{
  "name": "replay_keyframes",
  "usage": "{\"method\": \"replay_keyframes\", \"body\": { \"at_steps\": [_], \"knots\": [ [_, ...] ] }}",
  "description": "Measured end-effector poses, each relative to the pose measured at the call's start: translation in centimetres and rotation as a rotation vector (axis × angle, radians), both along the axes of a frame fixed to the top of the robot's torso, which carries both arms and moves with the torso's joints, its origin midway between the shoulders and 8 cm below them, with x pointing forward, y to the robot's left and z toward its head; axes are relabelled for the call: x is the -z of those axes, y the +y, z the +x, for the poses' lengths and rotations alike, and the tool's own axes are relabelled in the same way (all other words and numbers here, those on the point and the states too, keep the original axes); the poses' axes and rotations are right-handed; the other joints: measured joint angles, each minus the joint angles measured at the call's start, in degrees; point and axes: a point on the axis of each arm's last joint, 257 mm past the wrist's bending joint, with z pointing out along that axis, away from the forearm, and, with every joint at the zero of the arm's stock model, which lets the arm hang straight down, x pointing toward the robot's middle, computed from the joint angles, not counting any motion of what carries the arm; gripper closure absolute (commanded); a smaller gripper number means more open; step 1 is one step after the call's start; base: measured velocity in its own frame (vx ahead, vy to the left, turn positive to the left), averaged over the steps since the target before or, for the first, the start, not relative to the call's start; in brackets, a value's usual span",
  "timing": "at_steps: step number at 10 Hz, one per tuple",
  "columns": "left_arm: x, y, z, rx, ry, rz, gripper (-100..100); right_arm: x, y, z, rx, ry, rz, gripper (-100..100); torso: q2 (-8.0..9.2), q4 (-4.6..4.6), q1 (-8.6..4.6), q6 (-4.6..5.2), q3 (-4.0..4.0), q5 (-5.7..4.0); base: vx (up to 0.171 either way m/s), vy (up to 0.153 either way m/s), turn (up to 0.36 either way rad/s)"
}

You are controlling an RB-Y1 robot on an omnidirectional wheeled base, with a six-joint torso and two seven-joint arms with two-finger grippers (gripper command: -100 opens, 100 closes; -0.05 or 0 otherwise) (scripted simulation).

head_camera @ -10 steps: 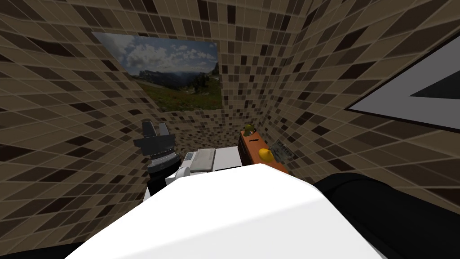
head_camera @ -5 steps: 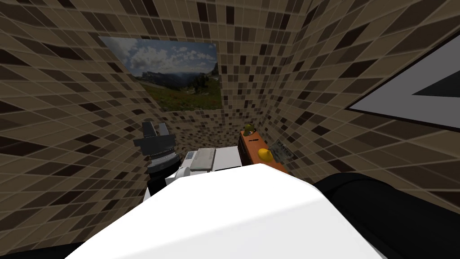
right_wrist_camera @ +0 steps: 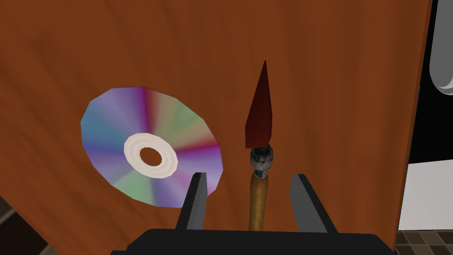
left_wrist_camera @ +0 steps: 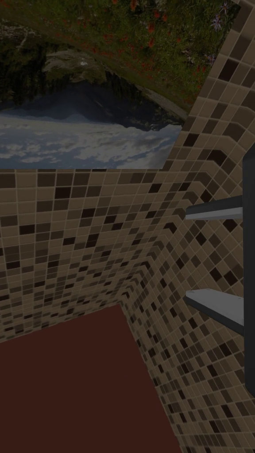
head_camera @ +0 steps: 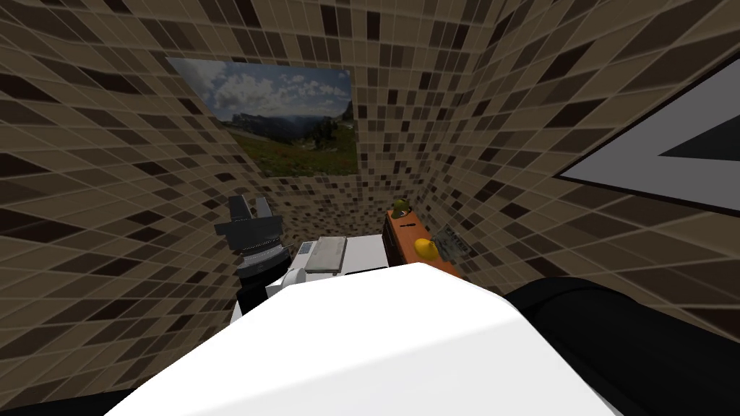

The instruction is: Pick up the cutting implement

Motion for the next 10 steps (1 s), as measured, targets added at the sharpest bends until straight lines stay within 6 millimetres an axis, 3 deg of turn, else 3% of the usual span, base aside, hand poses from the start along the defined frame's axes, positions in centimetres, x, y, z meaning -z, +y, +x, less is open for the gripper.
{"method": "replay_keyframes", "body": {
  "at_steps": [3, 4, 5, 9, 10],
  "knots": [
    [0.0, 0.0, 0.0, 0.0, 0.0, 0.0, 0, 0.0, 0.1, 0.0, 0.0, -0.001, 0.002, 100, 0.0, 0.0, -0.05, 0.0, 0.0, 0.0, 0.0, 0.0, 0.0],
    [0.0, 0.0, 0.0, 0.0, 0.0, 0.0, 0, 0.0, 0.1, 0.0, 0.0, -0.001, 0.002, 0, 0.0, 0.0, -0.05, 0.0, 0.0, 0.0, 0.0, 0.0, 0.0],
    [0.0, 0.0, 0.0, 0.0, 0.0, 0.0, 0, 0.0, 0.1, 0.0, 0.0, -0.001, 0.002, 100, 0.0, 0.0, -0.05, 0.0, 0.0, 0.0, 0.025, 0.023, -0.061],
    [0.0, 0.0, 0.0, 0.0, 0.0, 0.0, 0, -1.8, -1.3, -0.4, -0.017, 0.008, -0.003, 100, -0.15, -0.03, 0.11, 0.0, -0.09, 0.04, 0.032, 0.032, -0.042],
    [0.0, 0.0, 0.0, 0.0, 0.0, 0.0, 0, -1.8, -1.4, -0.4, -0.017, 0.008, -0.003, 0, -0.09, -0.02, 0.04, 0.0, -0.06, 0.01, 0.0, 0.0, 0.0]
  ]
}}
